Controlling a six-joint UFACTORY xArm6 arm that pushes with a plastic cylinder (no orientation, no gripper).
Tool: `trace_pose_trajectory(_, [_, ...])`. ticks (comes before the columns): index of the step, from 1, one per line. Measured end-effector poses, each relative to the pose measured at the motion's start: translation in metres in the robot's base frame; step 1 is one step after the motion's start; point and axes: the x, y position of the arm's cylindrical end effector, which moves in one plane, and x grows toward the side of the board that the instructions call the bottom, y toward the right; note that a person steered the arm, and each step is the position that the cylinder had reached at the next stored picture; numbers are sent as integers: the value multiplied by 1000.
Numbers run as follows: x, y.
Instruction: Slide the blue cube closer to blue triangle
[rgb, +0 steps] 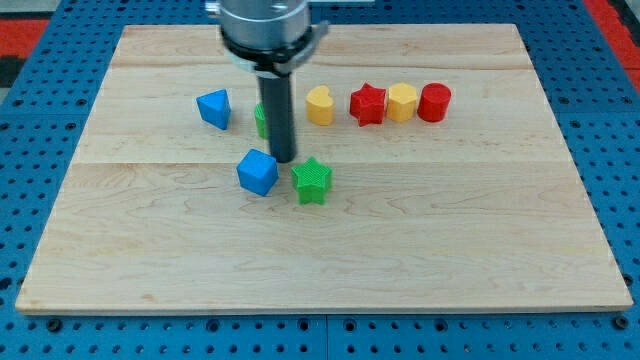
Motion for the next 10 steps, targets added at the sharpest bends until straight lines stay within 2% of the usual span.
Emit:
trace_pose_trajectory(1, [26, 32])
trace_pose_trajectory(2, [41, 4])
trace_pose_trajectory(5, [15, -108])
trace_pose_trajectory(8, [4, -81])
trace_pose_trajectory(10, [15, -133])
